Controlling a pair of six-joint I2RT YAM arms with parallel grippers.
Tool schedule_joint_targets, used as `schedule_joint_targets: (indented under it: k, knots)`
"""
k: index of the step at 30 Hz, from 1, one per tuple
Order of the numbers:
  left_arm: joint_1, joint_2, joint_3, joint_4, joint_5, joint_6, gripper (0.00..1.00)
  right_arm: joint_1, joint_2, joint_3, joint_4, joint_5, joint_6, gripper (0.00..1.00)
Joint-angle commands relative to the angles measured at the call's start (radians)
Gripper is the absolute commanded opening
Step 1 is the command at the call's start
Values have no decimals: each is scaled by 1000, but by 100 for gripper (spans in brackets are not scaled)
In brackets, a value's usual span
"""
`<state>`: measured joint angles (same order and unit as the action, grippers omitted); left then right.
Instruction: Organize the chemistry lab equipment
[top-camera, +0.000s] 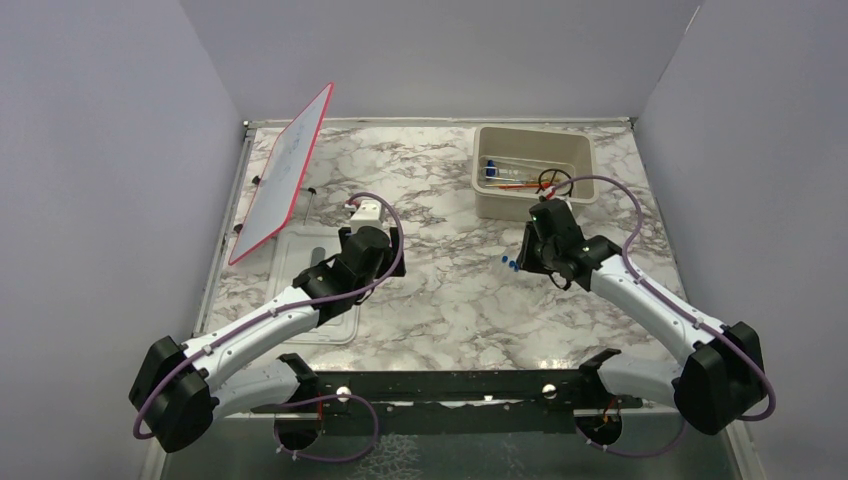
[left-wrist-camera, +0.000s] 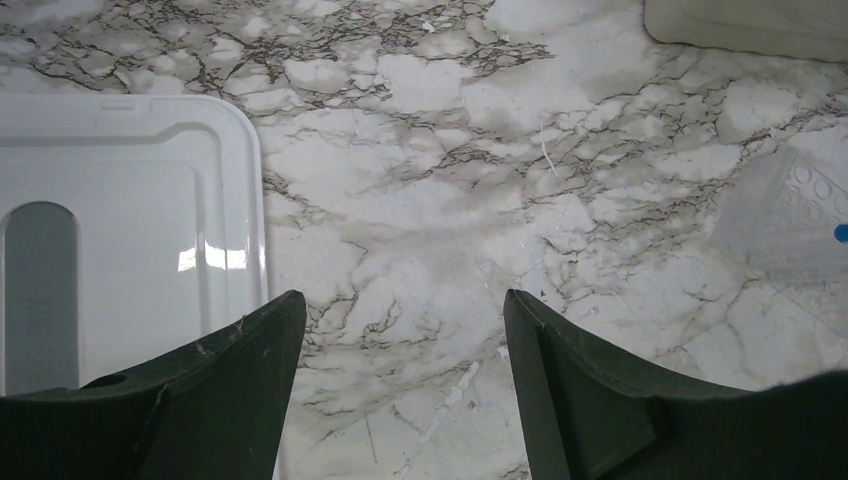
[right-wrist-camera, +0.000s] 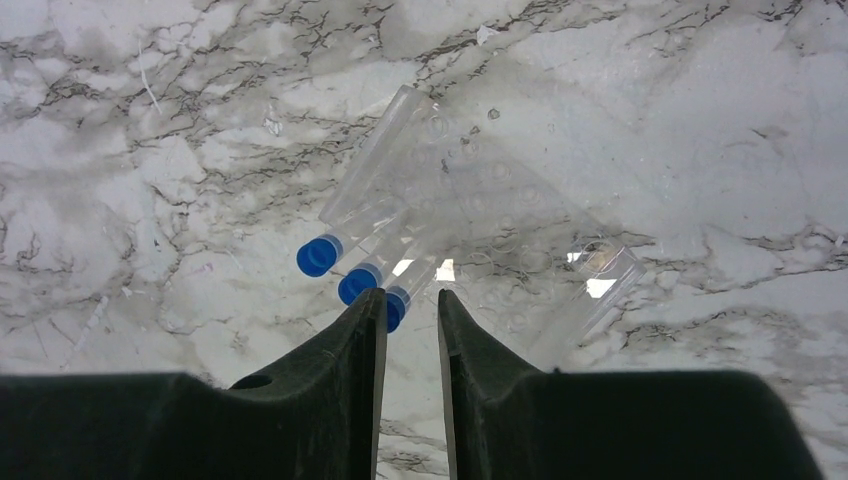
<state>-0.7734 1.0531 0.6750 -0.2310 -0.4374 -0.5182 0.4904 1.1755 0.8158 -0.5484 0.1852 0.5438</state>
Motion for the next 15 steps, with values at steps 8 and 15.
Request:
schedule_joint_targets:
  k: [8,15]
  knots:
    - [14,-7,-19,12,-21,-20,75,-3,-8,11,-51,-22,0,30]
    - [20,-2,-20,13,-18,-19,75,-3,-4,14,-67,10,11,27]
